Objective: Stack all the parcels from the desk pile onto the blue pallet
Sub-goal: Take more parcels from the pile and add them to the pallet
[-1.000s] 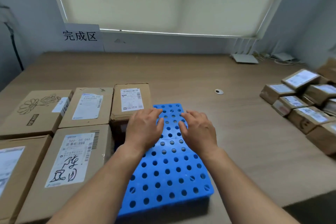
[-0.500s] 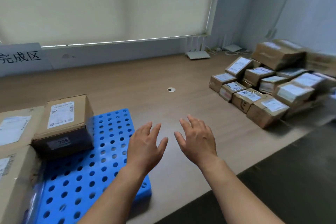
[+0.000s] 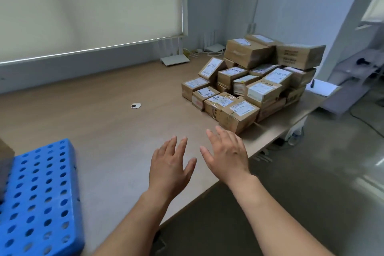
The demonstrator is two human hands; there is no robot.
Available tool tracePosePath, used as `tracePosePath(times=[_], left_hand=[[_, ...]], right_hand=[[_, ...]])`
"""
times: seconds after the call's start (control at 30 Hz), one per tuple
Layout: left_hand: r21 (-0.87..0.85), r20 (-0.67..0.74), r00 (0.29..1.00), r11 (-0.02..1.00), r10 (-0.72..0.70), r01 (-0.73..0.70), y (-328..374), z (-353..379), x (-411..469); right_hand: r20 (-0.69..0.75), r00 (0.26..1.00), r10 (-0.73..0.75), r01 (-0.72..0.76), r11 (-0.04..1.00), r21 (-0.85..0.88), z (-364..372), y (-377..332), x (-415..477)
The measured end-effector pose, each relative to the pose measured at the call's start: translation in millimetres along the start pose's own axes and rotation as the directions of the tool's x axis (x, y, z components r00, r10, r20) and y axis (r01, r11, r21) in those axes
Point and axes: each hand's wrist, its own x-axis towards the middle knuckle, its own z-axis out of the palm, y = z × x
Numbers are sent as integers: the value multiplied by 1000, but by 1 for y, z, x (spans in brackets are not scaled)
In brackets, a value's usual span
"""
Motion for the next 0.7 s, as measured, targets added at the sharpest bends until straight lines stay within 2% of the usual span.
tracePosePath(times=[0.13,0.37,0.7], left_hand=[[24,21,999,999,35,-36,32,8,18],[20,50,997,997,67,-68,69,33,70],[-98,-5,993,988,118,-118,132,68,223]], right_hand=[[-1,997,79,-79,997,21,-2,36,7],[-25,991,134,-134,991,10,6,87,36],[-18,989,147,-148,987,-62,1,192,159]])
